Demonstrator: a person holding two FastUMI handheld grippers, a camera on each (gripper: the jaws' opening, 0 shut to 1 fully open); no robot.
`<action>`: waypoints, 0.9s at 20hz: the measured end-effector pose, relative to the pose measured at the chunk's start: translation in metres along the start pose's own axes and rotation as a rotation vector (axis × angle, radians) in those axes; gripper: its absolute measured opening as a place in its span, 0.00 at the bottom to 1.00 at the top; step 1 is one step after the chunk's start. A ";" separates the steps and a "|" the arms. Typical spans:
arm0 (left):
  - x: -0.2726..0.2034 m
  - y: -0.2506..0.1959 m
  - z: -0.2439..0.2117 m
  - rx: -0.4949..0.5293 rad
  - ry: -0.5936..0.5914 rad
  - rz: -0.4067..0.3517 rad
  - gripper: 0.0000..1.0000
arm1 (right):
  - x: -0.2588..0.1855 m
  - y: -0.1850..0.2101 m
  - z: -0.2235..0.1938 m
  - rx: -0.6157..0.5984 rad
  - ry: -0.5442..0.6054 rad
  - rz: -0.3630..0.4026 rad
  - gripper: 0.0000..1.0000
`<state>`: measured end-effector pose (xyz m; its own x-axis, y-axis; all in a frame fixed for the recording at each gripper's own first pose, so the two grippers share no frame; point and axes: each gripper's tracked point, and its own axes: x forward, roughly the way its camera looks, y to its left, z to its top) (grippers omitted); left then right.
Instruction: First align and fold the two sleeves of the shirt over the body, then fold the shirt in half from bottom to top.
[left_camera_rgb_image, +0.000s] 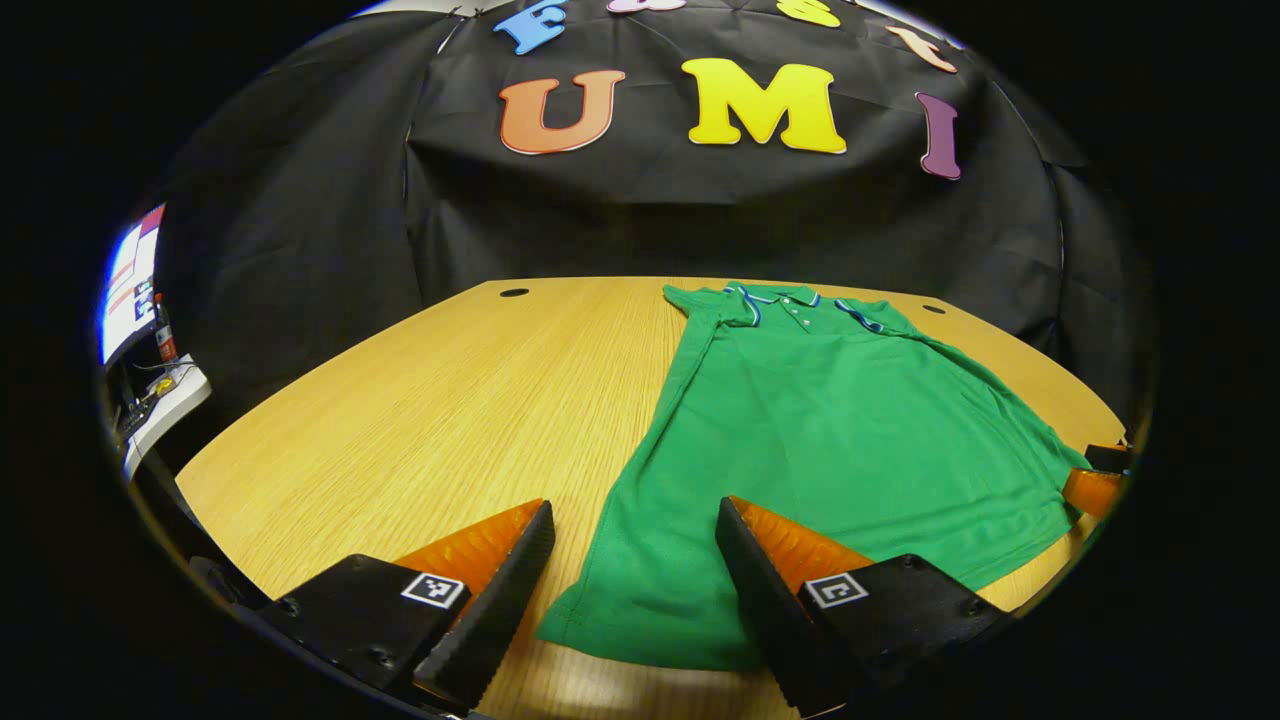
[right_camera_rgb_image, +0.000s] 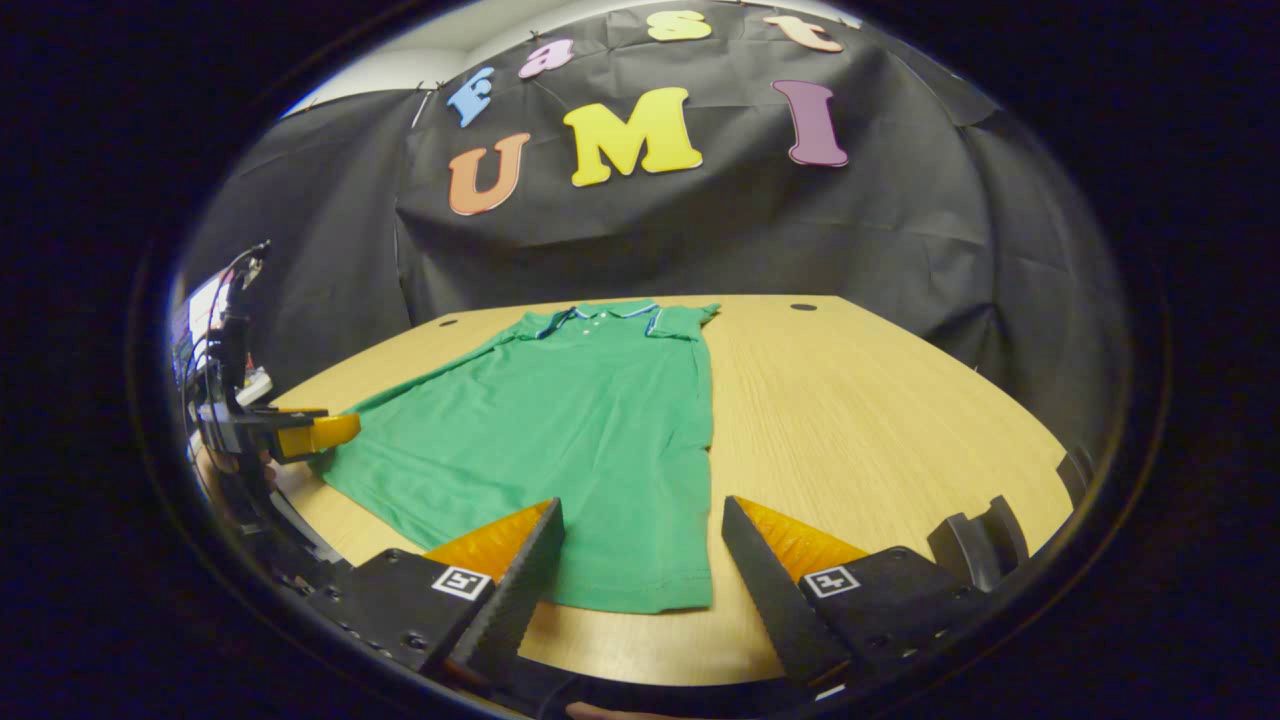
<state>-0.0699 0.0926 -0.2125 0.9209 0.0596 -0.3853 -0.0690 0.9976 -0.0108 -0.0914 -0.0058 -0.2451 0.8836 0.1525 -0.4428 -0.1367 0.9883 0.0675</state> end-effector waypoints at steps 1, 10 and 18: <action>0.001 -0.004 0.001 0.003 -0.006 -0.012 1.00 | -0.001 0.003 -0.003 -0.009 0.005 0.003 0.92; 0.005 -0.018 0.003 0.001 -0.011 -0.026 0.23 | 0.012 0.012 -0.001 0.065 0.003 0.071 0.08; 0.000 -0.022 0.029 -0.013 -0.058 -0.040 0.11 | 0.011 0.013 0.033 -0.010 -0.070 0.117 0.00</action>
<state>-0.0570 0.0716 -0.1851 0.9436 0.0220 -0.3303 -0.0362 0.9987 -0.0369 -0.0689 0.0089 -0.2189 0.8904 0.2669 -0.3688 -0.2451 0.9637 0.1057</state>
